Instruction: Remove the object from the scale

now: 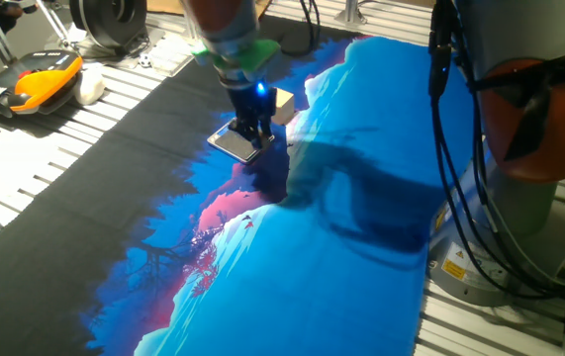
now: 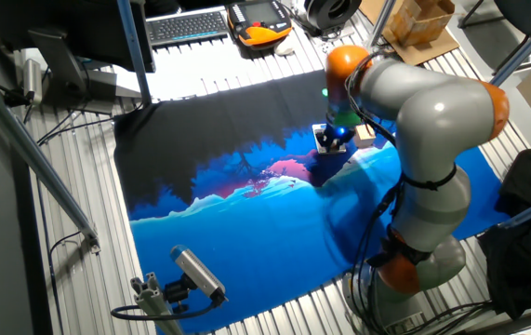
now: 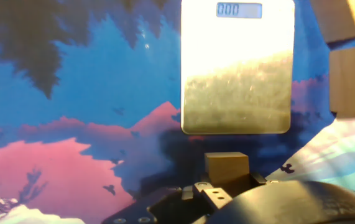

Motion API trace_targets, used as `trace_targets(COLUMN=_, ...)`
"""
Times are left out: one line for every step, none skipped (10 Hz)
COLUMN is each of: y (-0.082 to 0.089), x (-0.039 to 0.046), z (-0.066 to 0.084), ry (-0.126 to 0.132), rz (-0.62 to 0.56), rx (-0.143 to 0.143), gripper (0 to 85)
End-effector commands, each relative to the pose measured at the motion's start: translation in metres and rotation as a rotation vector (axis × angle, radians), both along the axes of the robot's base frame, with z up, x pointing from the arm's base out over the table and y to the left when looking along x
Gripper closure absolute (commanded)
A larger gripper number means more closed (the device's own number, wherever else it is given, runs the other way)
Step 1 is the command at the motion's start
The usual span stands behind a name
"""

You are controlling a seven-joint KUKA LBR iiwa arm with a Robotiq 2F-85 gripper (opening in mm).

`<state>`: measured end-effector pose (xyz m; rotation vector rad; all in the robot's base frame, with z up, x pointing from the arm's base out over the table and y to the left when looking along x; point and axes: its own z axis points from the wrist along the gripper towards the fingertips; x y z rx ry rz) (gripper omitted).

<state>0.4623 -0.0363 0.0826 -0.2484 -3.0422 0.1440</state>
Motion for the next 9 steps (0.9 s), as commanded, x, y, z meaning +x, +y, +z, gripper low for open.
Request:
trace_targets(y=0.0013, x=-0.0018, z=-0.0021, ry=-0.005, rz=-0.009, rx=-0.001, gripper=68.0)
trace_targets(y=0.0019, x=-0.0028, z=-0.0029, ry=-0.002, rz=-0.010, rx=-0.003, gripper=68.0)
trace_targets(y=0.0011, x=-0.0031, z=-0.0035, ry=0.001, rz=-0.013, rx=-0.004, gripper=68.0)
trace_targets(y=0.0000, x=-0.0032, z=-0.0042, ry=0.002, rz=-0.019, rx=-0.007, gripper=51.0)
trace_targets(y=-0.0006, x=-0.0034, z=-0.0046, ry=0.005, rz=-0.027, rx=-0.007, gripper=51.0)
trace_targets(y=-0.0002, x=-0.0041, z=-0.0053, ry=0.017, rz=-0.041, rx=-0.003, gripper=51.0)
trace_targets(y=0.0003, x=-0.0049, z=-0.0068, ry=0.031, rz=-0.058, rx=0.006, gripper=51.0)
trace_targets(y=0.0010, x=-0.0056, z=-0.0090, ry=0.022, rz=-0.061, rx=0.005, gripper=51.0)
trace_targets(y=0.0020, x=-0.0062, z=-0.0111, ry=0.016, rz=-0.070, rx=0.004, gripper=34.0)
